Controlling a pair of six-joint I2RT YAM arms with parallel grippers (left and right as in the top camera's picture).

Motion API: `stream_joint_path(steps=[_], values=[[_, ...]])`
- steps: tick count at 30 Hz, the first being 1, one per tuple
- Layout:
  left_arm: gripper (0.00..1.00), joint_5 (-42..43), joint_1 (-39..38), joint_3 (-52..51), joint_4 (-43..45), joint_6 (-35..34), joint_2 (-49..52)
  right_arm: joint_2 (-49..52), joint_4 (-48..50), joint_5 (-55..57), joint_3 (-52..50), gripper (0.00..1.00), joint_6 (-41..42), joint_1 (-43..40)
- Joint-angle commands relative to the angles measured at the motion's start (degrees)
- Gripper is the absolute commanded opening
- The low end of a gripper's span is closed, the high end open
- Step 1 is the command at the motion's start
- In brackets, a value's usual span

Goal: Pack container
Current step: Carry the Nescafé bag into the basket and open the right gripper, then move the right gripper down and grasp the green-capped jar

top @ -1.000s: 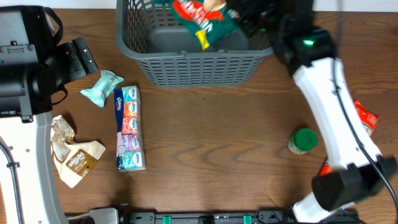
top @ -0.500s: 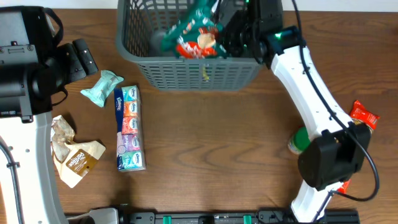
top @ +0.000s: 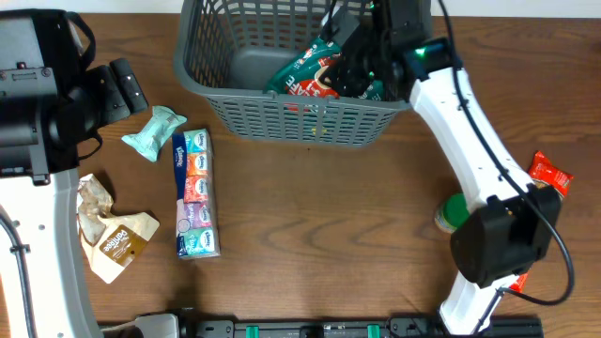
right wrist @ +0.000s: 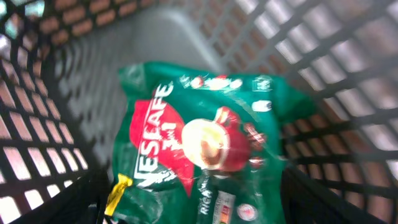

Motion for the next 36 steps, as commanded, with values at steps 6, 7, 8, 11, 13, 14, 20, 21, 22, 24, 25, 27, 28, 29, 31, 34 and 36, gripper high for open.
stream_joint_path(steps=[6,7,8,11,13,14,20,21,22,24,25,27,28,29,31,34,36], values=[[0.99,-0.48,0.17,-0.44,-0.2,-0.33,0.22,-11.85,-8.15,11.63,10.88,0.74,22.88,-8.96],[0.99,-0.46,0.17,-0.44,-0.2,-0.33,0.22,-12.92,-10.73,15.69,11.41,0.77,27.56,-10.34],[0.99,-0.48,0.17,-0.44,-0.2,-0.33,0.22,-14.14,-14.38,19.61,11.89,0.79,32.94,-12.11],[0.99,-0.48,0.17,-0.44,-0.2,-0.33,0.22,-17.97,-26.75,22.62,12.17,0.94,44.89,-17.53],[0.99,-0.46,0.17,-0.44,-0.2,-0.35,0.22,-20.17,-35.91,22.43,12.17,0.99,49.57,-20.79],[0.99,-0.46,0.17,-0.44,-0.2,-0.33,0.22,-20.98,-40.33,22.4,12.17,0.99,49.86,-21.94],[0.99,-0.48,0.17,-0.44,-0.26,-0.35,0.22,-22.4,-53.86,17.42,10.91,0.99,49.46,-22.25],[0.99,-0.48,0.17,-0.44,-0.39,-0.35,0.22,-22.93,-53.86,15.61,9.66,0.99,49.46,-22.01],[0.99,-0.48,0.17,-0.44,-0.5,-0.33,0.22,-23.54,-53.83,14.91,7.72,0.99,50.56,-21.68],[0.99,-0.48,0.17,-0.44,-0.7,-0.33,0.22,-24.59,-53.83,15.82,3.85,0.99,51.06,-21.55],[0.99,-0.48,0.17,-0.44,-0.79,-0.35,0.22,-25.05,-53.7,17.35,1.4,0.99,52.28,-21.62],[0.99,-0.48,0.17,-0.44,-0.83,-0.33,0.22,-25.88,-52.78,20.96,-3.41,0.99,53.77,-21.66],[0.99,-0.48,0.17,-0.44,-0.83,-0.35,0.22,-26.16,-51.87,22.03,-5.95,0.99,54.18,-21.66],[0.99,-0.48,0.17,-0.44,-0.83,-0.35,0.22,-26.23,-50.58,22.27,-8.52,0.99,54.42,-21.66],[0.99,-0.46,0.17,-0.44,-0.83,-0.35,0.22,-26.32,-47.71,22.03,-13.31,0.99,55.06,-21.66],[0.99,-0.48,0.17,-0.44,-0.83,-0.35,0.22,-26.32,-42.23,21.97,-21.0,0.99,56.37,-21.59],[0.98,-0.48,0.17,-0.44,-0.83,-0.33,0.22,-26.29,-38.05,21.81,-26.38,0.99,56.89,-21.62]])
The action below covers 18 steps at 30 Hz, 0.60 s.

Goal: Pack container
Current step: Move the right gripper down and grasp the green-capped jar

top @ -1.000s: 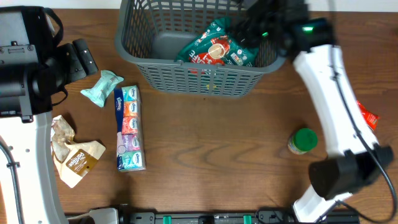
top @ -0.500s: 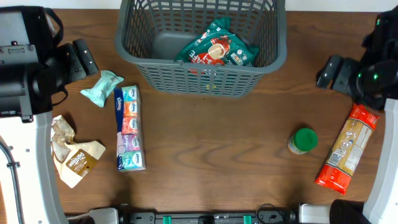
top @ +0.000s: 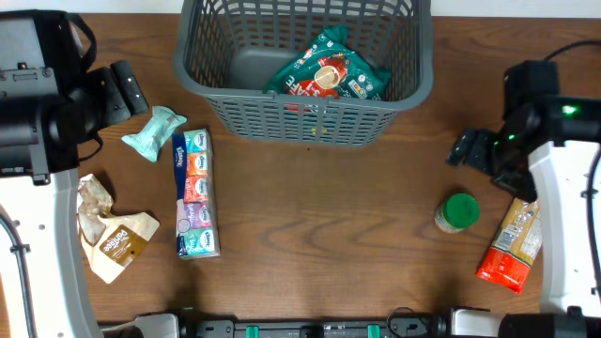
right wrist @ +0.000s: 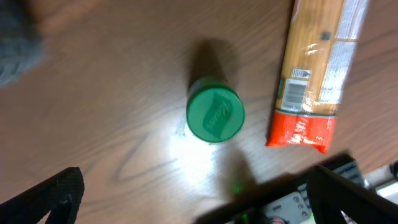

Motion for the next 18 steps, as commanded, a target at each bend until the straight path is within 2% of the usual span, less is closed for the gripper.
stream_joint_path(steps=[1,8,18], values=[[0.99,-0.48,0.17,-0.35,-0.2,-0.35,0.22,-0.72,4.44,0.94,-7.58,0.99,2.51,0.33],[0.99,-0.48,0.17,-0.35,-0.17,-0.35,0.22,-0.72,16.5,0.59,-21.07,0.99,2.51,0.33],[0.99,-0.48,0.17,-0.35,-0.22,-0.35,0.22,-0.72,29.59,0.59,-33.94,0.99,2.56,0.33]])
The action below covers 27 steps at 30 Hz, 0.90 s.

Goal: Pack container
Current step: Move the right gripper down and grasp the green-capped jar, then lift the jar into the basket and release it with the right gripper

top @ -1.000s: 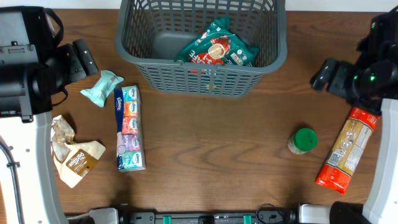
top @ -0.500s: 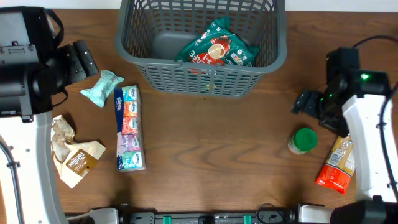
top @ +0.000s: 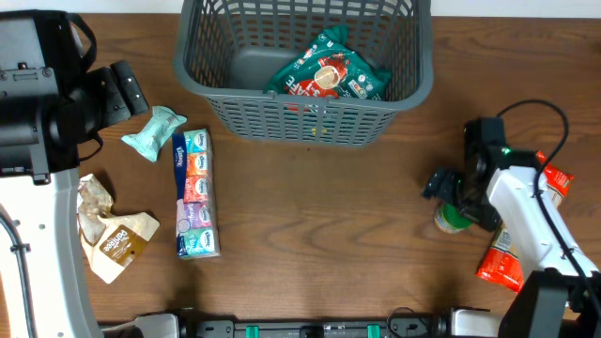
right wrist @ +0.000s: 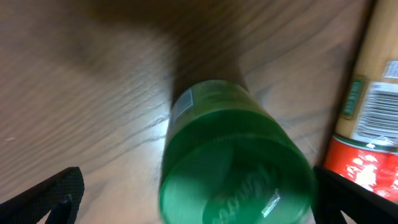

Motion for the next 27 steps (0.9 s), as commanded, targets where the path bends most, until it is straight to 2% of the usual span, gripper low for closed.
stream_joint_path(steps=[1,11,20,23,27], values=[[0.98,-0.48,0.17,-0.26,-0.26,-0.35,0.22,-0.72,2.56,0.63,-3.26,0.99,1.27,0.31],[0.99,-0.48,0.17,-0.33,-1.88,-0.33,0.22,-0.72,13.29,0.66,-9.49,0.99,1.42,0.28],[0.99,-0.48,0.17,-0.37,-1.9,-0.35,0.22,-0.7,18.82,1.05,-13.09,0.93,1.44,0.28],[0.99,-0.48,0.17,-0.37,-1.86,-0.35,0.22,-0.7,18.93,1.05,-13.51,0.82,1.42,0.28],[0.99,-0.48,0.17,-0.37,-1.86,-0.35,0.22,-0.7,18.95,1.03,-13.49,0.49,1.44,0.28]])
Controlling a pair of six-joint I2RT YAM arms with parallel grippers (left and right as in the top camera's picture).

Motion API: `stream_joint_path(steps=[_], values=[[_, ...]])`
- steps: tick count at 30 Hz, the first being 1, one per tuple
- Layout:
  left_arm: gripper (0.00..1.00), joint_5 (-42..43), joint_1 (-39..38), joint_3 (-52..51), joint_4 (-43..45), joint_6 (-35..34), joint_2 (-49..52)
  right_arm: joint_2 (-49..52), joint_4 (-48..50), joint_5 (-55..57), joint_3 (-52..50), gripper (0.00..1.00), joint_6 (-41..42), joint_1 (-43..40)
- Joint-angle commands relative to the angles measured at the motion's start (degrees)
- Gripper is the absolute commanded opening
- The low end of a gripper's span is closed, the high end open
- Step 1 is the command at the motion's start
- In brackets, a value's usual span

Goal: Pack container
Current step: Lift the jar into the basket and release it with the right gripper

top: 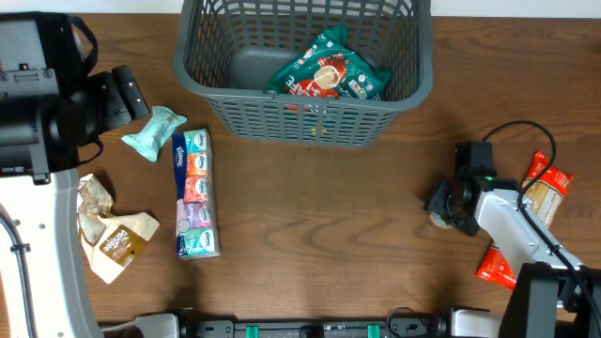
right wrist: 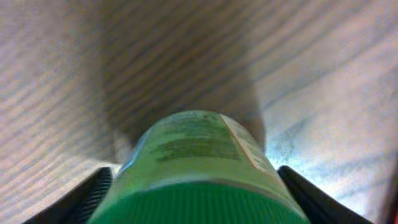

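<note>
The grey mesh basket (top: pixel 310 124) stands at the table's far middle with a green Nescafe bag (top: pixel 324 75) lying in it. At the right, a green-lidded jar (right wrist: pixel 193 146) stands upright on the table. My right gripper (right wrist: pixel 196 180) is down over it, one finger against each side, shut on it. From overhead the right gripper (top: pixel 450 204) hides nearly all of the jar (top: pixel 438 221). My left gripper (top: pixel 120 92) hangs at the far left, above a teal packet (top: pixel 153 131); how its jaws stand does not show.
A strip of tissue packs (top: pixel 195 192) lies left of centre, a crumpled brown paper bag (top: pixel 113 237) near the left front. A red-ended pasta packet (top: pixel 545 180) lies just right of my right arm.
My right gripper has come lower around the green-lidded jar. Its fingers, then wide apart, now stand against the jar's sides. The jar stays on the table and the left arm has not moved.
My right gripper was inside the basket over the Nescafe bag. It then stood open over the right side of the table, above the green-lidded jar and pasta packet, with the bag left in the basket. It came close over the jar, and now grips it.
</note>
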Motion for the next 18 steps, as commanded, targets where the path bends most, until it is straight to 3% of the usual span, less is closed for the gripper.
stream_joint_path(steps=[1,4,7,13,18], values=[[0.99,-0.48,0.17,-0.35,-0.17,-0.33,0.22,-0.28,-0.07,0.2,-0.94,0.39,0.57,0.28],[0.99,-0.48,0.17,-0.35,-0.17,-0.33,0.22,-0.28,0.46,0.24,-0.92,0.17,0.55,0.28],[0.99,-0.48,0.17,-0.35,-0.17,-0.33,0.22,-0.31,1.16,0.26,-0.02,0.02,0.52,0.28],[0.99,-0.48,0.17,-0.35,-0.17,-0.33,0.22,-0.9,-0.83,0.2,10.97,0.01,-3.69,0.28],[0.99,-0.48,0.17,-0.35,-0.17,-0.33,0.22,-1.22,-6.56,-1.07,29.29,0.01,-10.47,0.44]])
